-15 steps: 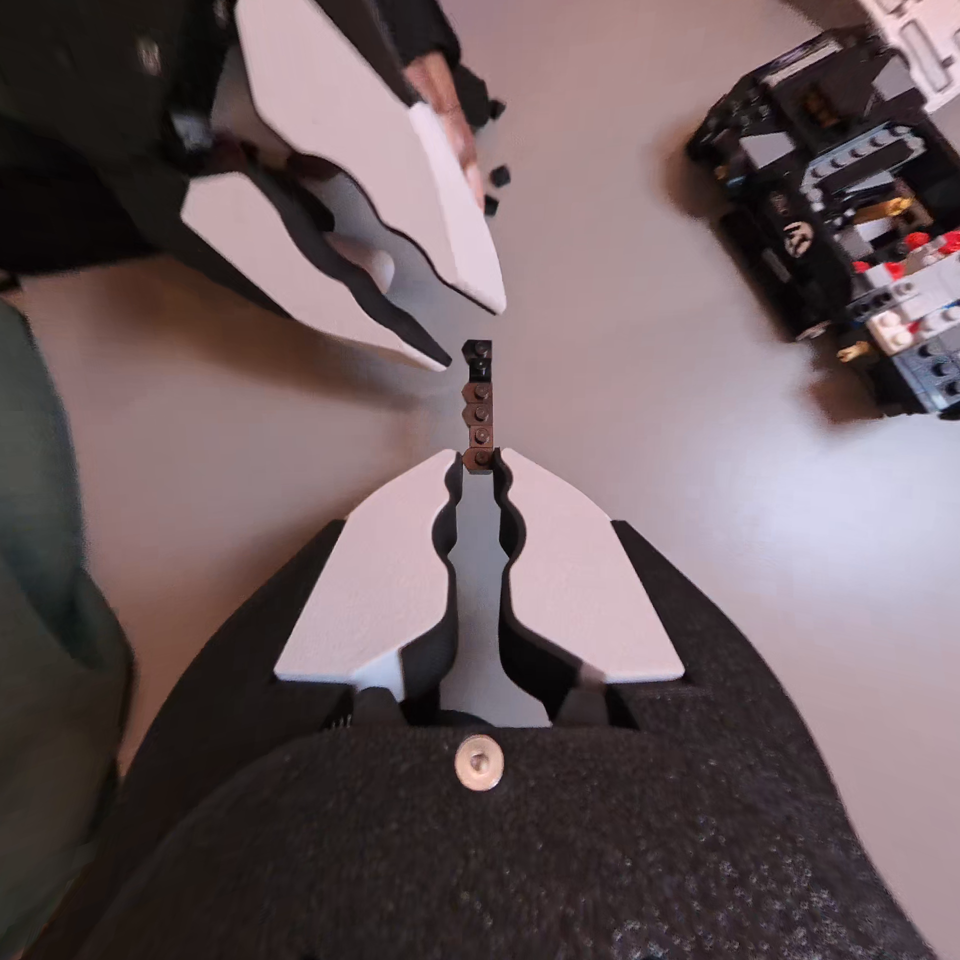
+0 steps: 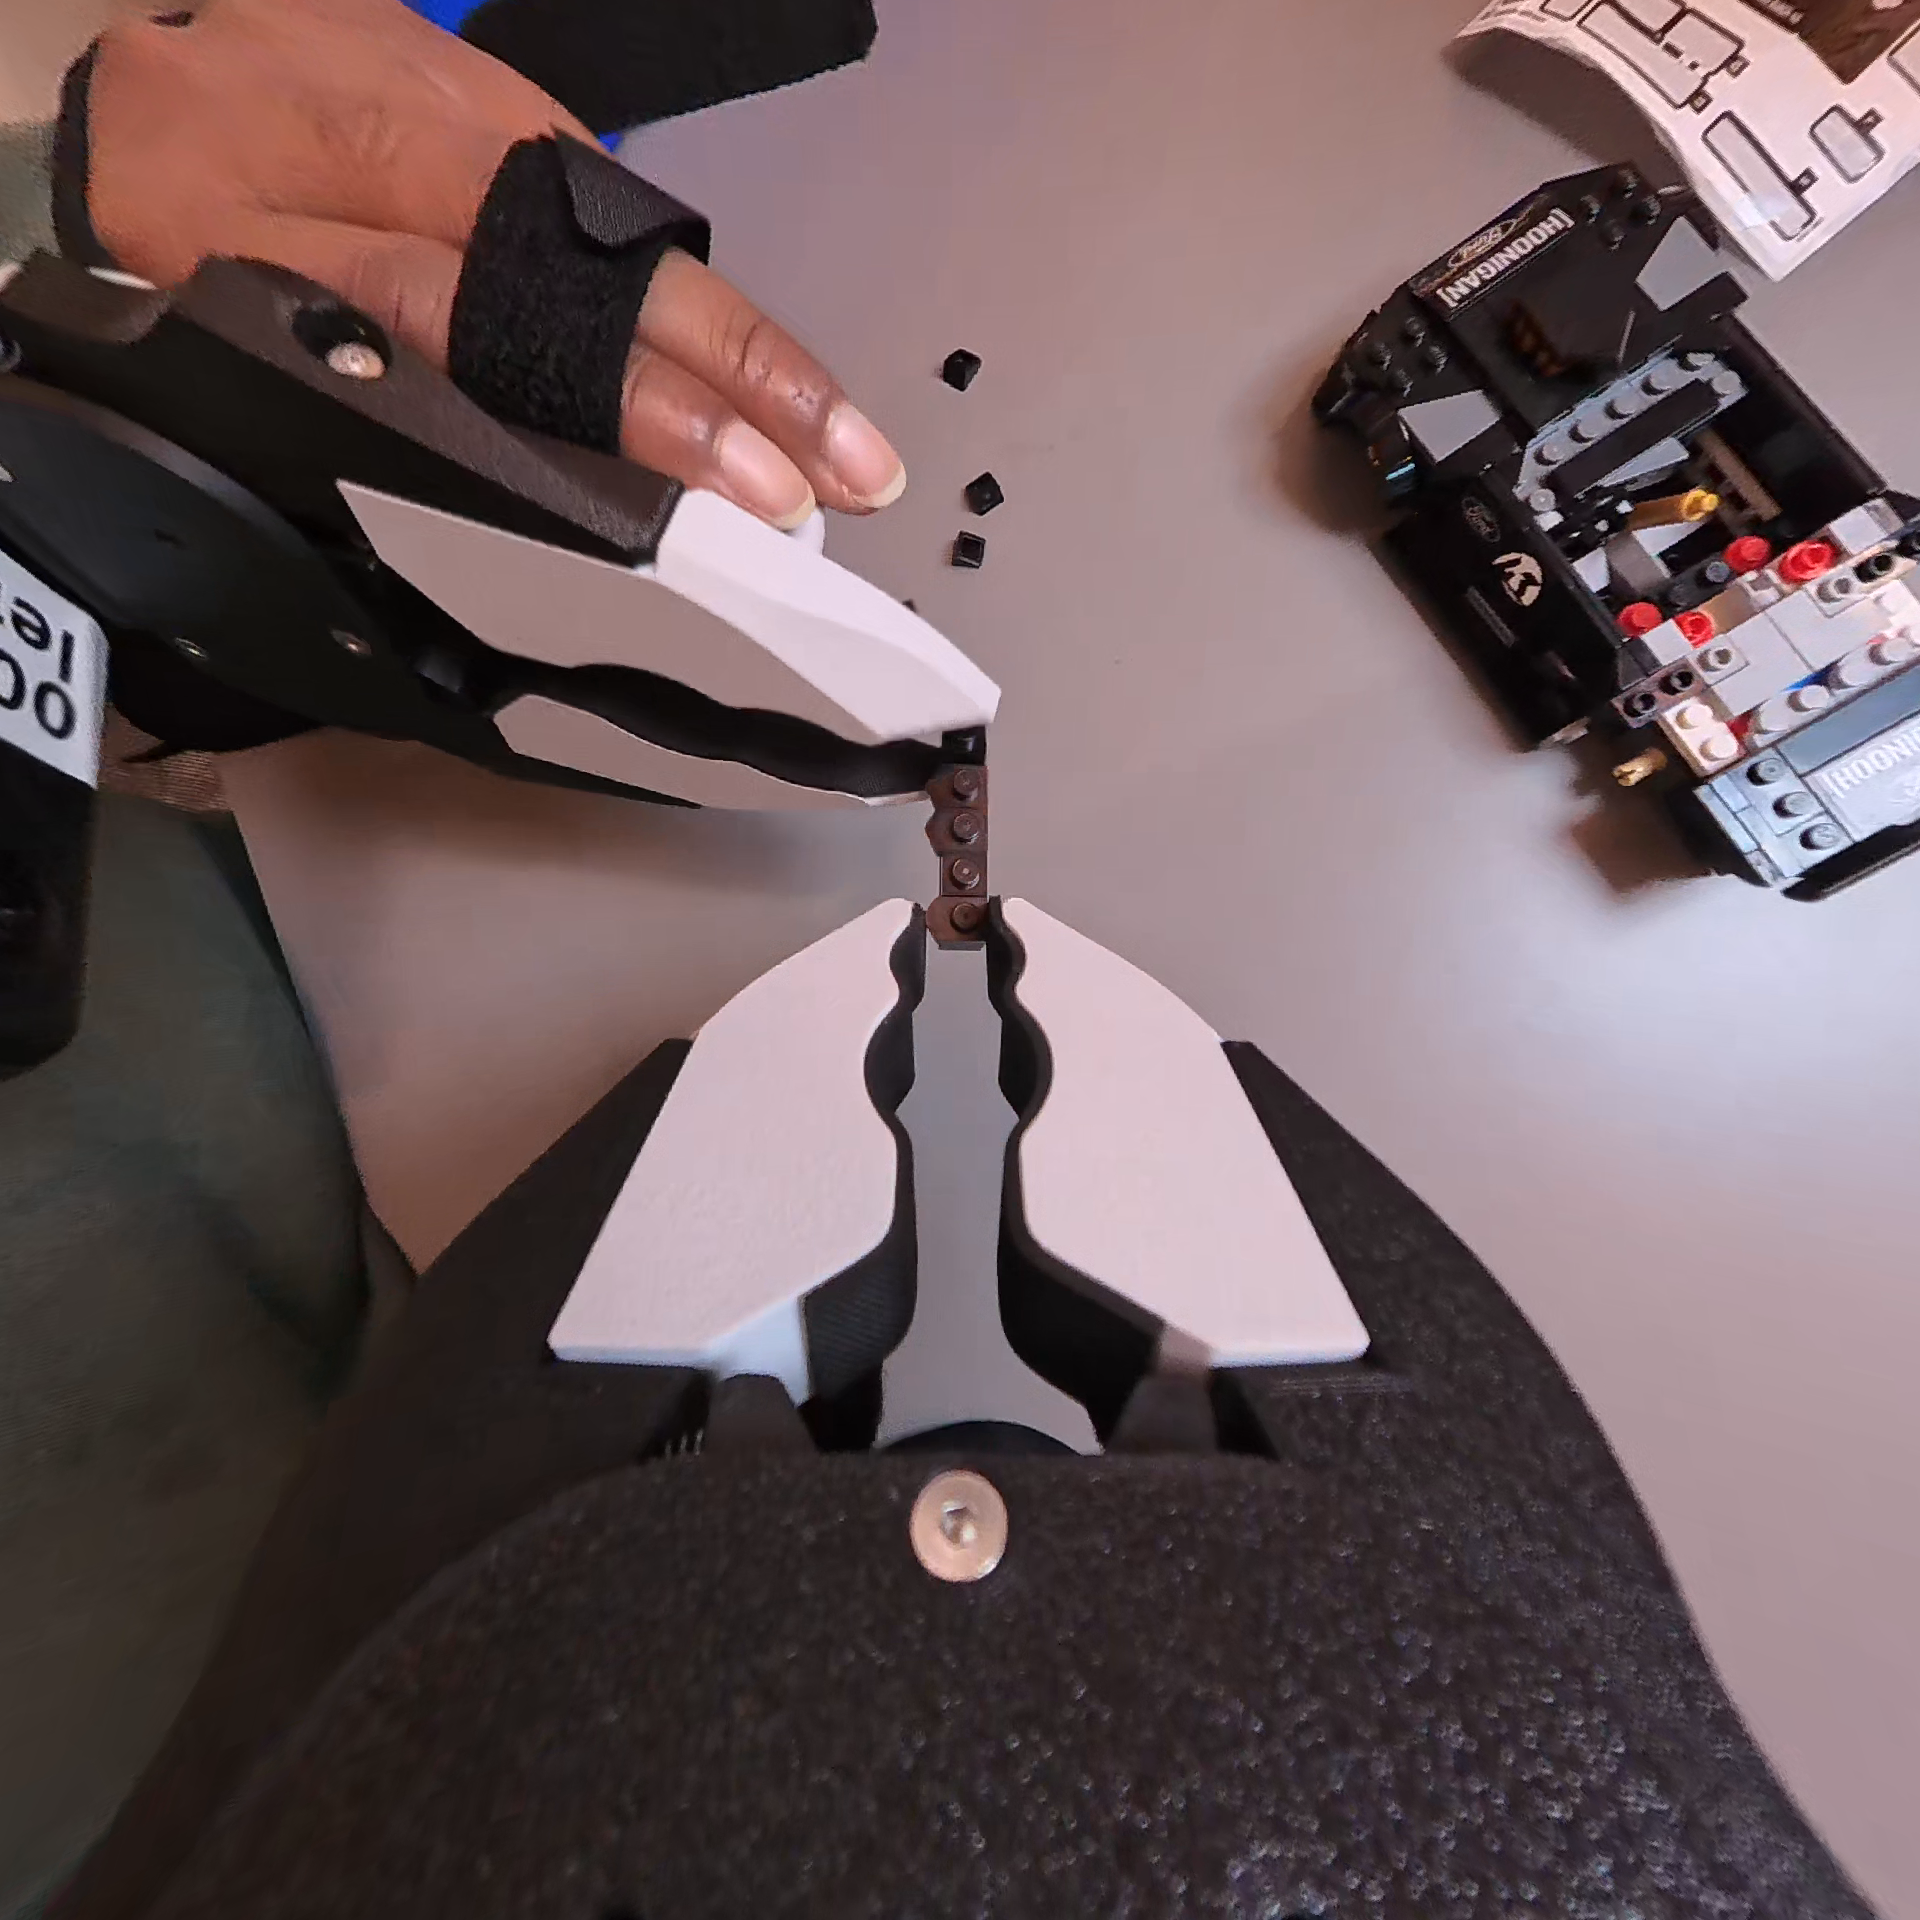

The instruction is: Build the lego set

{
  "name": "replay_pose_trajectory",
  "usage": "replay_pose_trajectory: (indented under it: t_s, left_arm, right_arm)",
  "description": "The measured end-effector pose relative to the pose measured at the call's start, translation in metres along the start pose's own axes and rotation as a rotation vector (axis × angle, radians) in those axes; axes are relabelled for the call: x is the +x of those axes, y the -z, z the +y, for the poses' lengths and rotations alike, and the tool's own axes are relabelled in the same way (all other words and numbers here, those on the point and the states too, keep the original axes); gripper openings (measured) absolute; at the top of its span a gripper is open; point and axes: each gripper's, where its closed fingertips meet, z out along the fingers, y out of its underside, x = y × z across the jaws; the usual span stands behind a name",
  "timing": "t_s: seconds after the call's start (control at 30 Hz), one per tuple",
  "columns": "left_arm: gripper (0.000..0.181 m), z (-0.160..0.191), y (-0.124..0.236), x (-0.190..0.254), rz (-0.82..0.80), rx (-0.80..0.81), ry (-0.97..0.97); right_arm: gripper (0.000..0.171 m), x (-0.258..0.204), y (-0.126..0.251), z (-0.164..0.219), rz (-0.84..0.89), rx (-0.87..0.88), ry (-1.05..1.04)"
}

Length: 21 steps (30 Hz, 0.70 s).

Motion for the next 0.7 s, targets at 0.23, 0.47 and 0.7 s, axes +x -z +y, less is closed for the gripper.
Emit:
replay_pose_trajectory:
  t_s: [0.23, 0.47, 0.7]
  left_arm:
    - [0.015, -0.001, 0.0, 0.005, 0.021, -0.001, -0.032]
    - [0.015, -0.004, 0.002, 0.009, 0.064, 0.019, -0.006]
    - [0.015, -0.003, -0.001, 0.021, 0.126, 0.004, -0.022]
  right_arm:
    - [0.011, -0.004, -0.002, 0.001, -0.034, -0.009, -0.026]
    - [0.011, -0.008, -0.002, 0.006, -0.111, -0.019, -0.078]
    - [0.011, -0.01, -0.007, 0.014, -0.143, -0.063, -0.093]
